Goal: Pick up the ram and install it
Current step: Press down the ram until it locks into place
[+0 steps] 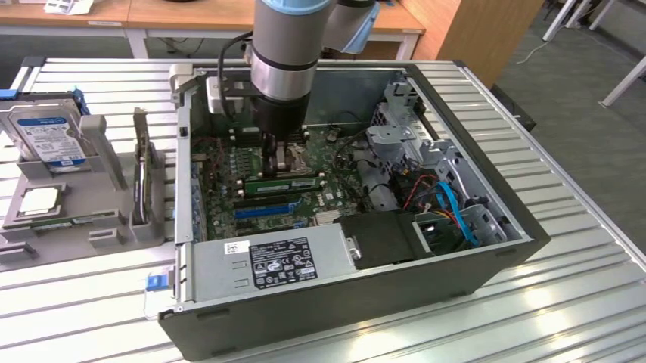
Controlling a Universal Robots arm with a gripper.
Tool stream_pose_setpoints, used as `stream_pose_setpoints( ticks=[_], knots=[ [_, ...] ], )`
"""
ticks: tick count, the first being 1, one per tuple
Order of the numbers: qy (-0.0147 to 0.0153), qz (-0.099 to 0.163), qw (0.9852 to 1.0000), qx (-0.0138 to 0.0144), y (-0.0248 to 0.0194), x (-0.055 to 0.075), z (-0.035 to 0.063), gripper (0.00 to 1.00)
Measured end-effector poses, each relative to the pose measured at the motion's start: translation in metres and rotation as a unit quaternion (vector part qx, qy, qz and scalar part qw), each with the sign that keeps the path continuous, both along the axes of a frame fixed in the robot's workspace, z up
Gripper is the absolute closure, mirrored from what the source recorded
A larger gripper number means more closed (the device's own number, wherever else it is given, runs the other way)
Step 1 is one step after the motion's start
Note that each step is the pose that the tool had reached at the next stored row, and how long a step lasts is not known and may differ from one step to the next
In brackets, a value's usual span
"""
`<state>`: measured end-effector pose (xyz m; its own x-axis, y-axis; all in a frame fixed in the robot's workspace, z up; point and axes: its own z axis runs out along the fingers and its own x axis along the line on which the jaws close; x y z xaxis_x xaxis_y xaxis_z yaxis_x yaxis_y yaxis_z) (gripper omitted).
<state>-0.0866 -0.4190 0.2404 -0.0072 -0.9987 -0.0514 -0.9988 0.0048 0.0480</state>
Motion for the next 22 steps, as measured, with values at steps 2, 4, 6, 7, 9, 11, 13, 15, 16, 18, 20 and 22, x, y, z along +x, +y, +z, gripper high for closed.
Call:
stream_pose_setpoints(
  ticks=[2, 4, 6, 7, 9, 11, 13, 15, 16, 18, 20, 22],
  knots=[
    [0.0, 0.0, 1.0, 0.0, 0.0, 0.0, -0.0012, 0.9],
    [0.0, 0.0, 1.0, 0.0, 0.0, 0.0, -0.0024, 0.9],
    [0.0, 0.0, 1.0, 0.0, 0.0, 0.0, -0.0034, 0.9],
    [0.0, 0.0, 1.0, 0.0, 0.0, 0.0, -0.0038, 0.9],
    [0.0, 0.0, 1.0, 0.0, 0.0, 0.0, -0.0047, 0.9],
    [0.0, 0.0, 1.0, 0.0, 0.0, 0.0, -0.0056, 0.9],
    [0.0, 0.0, 1.0, 0.0, 0.0, 0.0, -0.0064, 0.9],
    [0.0, 0.0, 1.0, 0.0, 0.0, 0.0, -0.0073, 0.9],
    [0.0, 0.0, 1.0, 0.0, 0.0, 0.0, -0.0077, 0.9],
    [0.0001, 0.0, 1.0, -0.0001, 0.0, 0.0, -0.0079, 0.9],
    [0.0001, 0.0, 1.0, -0.0001, 0.0, 0.0, -0.0079, 0.9],
    [0.0, 0.0, 1.0, 0.0, 0.0, 0.0, -0.0081, 0.9]
  ],
)
